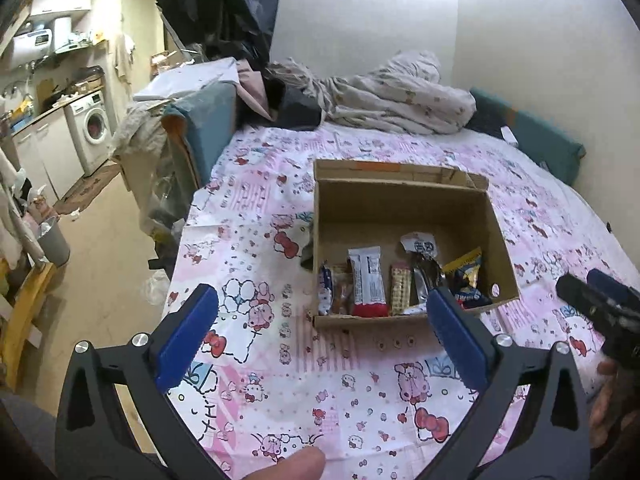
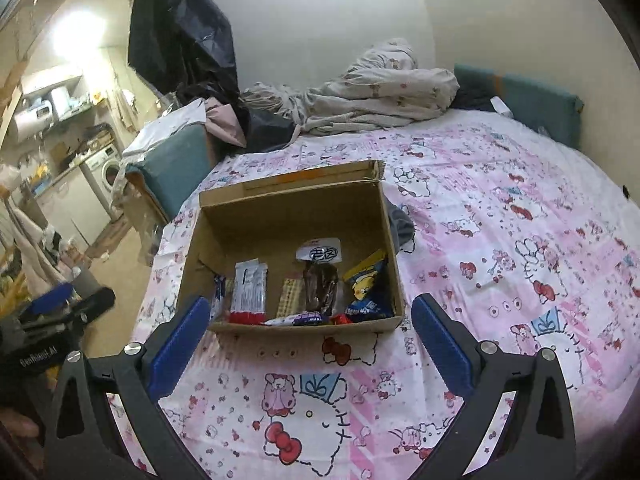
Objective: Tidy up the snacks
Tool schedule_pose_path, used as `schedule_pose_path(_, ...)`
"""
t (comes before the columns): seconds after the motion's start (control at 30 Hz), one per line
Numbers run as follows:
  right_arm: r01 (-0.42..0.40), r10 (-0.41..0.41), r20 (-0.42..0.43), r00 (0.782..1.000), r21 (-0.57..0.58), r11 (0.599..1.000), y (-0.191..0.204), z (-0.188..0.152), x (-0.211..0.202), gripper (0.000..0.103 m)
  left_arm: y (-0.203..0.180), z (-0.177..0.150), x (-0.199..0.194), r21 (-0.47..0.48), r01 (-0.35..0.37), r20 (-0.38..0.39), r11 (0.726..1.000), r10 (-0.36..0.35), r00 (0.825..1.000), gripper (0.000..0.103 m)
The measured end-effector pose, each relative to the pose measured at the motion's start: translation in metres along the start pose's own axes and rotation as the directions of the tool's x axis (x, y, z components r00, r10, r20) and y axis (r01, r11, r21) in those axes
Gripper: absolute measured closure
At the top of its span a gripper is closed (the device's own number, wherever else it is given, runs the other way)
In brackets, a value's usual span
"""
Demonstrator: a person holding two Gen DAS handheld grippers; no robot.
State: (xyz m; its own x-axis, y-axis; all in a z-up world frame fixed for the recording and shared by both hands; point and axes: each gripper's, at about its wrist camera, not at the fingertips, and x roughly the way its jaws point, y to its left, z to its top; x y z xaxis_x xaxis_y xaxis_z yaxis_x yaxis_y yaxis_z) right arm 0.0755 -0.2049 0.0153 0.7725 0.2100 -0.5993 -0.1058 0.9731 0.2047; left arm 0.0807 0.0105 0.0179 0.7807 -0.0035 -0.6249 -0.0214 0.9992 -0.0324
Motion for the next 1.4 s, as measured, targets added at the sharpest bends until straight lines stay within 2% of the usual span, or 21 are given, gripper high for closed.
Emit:
schedule_pose_path(0.07,0.0,0.0,0.008,1.0,-0.014,1.0,0.006,-0.003,-0.002,0.0,0.002,0.0,-0.002,-0.016,0.024,0.003,1.0,-0.024,1.0,0.0)
schedule_pose_path(0.27,0.006,-0.006,0.003,1.0,-0.026,1.0,0.013,-0.006,0.002,0.0,0.001,-0.005,0.0,-0.013,-0.003,-0.001,1.0,0.003,1.0,0.0)
schedule_pose_path(0.47,0.024,-0.024,-0.009,1.0,-0.016,1.0,0.01,-0.006,0.008,0.0,0.0,-0.009,0.007,-0.017,0.014,-0.031,1.0,-0.014,0.999,0.0)
schedule_pose_path(1.4,0.019,-0.018,-0.015,1.0,0.013,1.0,0.0,-0.004,0.01,0.0,-0.002,-0.011,0.006,-0.019,0.017,-0.025,1.0,-0.018,1.0,0.0)
